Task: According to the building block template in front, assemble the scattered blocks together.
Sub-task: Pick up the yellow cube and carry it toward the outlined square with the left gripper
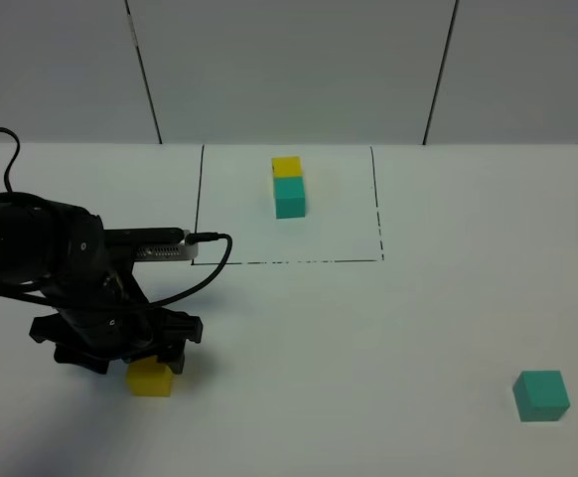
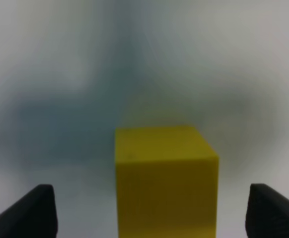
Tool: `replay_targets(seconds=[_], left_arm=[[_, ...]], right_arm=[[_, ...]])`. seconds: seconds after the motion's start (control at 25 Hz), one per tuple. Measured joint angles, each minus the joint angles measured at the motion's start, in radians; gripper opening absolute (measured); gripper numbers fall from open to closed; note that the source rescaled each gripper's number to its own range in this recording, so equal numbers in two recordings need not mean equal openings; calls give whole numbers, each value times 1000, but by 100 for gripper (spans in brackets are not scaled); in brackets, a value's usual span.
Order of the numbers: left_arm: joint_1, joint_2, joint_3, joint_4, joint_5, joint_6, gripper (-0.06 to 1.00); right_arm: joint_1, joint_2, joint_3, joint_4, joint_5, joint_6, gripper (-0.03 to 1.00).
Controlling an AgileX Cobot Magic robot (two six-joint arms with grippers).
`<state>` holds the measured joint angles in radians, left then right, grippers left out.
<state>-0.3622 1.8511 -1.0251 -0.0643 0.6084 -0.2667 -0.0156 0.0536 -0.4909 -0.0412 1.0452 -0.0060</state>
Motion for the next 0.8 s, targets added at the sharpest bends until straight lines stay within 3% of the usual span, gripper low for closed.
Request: replay_targets(seconds=[0.8], left_arm=[[0, 67, -1, -45, -74, 53, 67]], right_arm=[[0, 0, 0, 0, 0, 0, 71]])
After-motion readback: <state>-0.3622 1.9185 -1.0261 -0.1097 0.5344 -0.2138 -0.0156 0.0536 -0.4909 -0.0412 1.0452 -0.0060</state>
